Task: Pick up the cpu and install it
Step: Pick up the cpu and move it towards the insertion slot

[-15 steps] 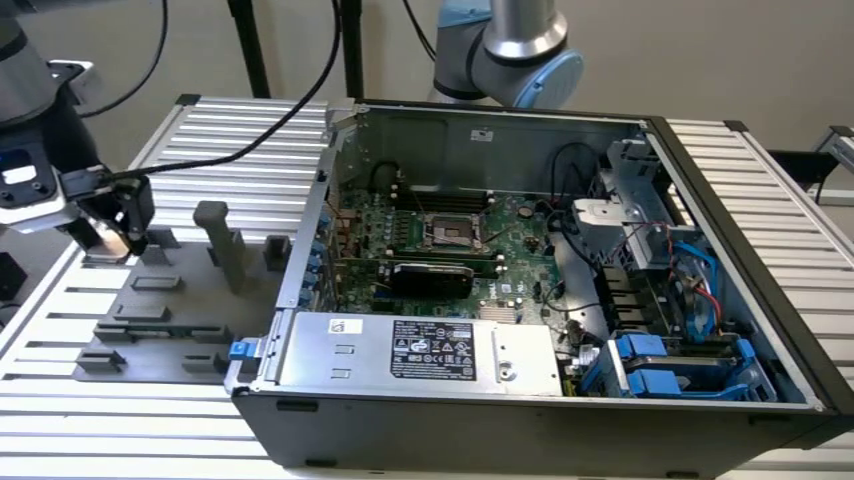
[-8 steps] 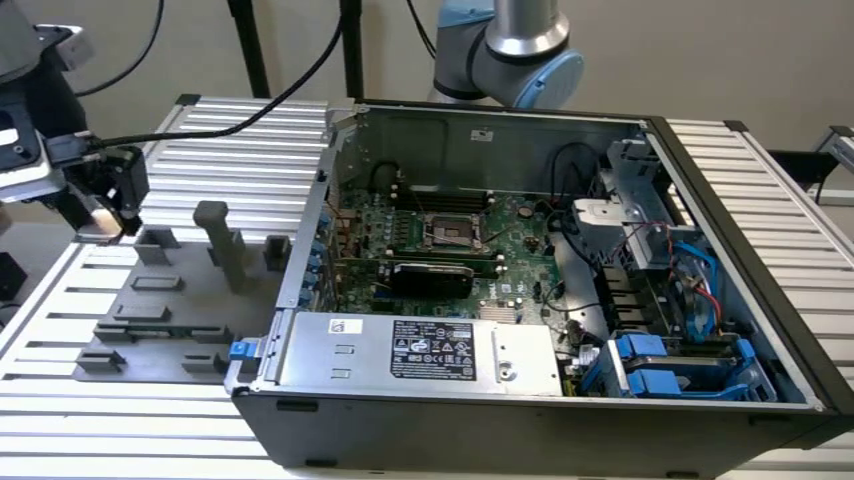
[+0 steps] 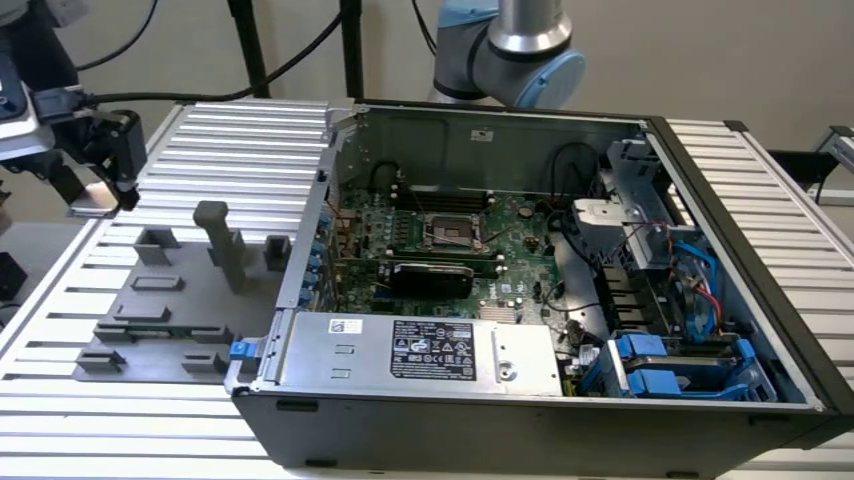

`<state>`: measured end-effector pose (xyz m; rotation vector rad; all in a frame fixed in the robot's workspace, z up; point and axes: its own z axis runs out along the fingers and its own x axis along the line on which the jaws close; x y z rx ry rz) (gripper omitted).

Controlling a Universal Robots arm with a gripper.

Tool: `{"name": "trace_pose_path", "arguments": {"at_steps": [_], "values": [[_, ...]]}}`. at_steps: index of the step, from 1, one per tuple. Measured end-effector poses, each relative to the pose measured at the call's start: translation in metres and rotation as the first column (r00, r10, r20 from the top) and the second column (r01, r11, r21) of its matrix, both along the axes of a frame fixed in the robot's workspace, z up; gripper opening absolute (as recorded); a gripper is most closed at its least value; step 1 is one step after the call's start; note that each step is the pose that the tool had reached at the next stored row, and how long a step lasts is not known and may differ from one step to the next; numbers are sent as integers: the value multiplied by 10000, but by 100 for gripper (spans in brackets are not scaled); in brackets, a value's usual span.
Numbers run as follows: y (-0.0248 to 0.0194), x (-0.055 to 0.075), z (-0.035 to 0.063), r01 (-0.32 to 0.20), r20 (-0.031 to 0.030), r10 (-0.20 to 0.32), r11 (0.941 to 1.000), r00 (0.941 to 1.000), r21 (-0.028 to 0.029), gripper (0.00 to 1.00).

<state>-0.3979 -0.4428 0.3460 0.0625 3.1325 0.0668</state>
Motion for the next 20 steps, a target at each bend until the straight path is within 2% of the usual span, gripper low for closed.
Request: {"name": "trace_pose_path", "arguments": {"at_steps": [4,11,20], "values": [[0,175,173,0,1,0,10000,10000,11,55],[0,493,396,0,0,0,10000,10000,48,55],[3,903,572,1,0,-1,10000,10000,72,55]]}}
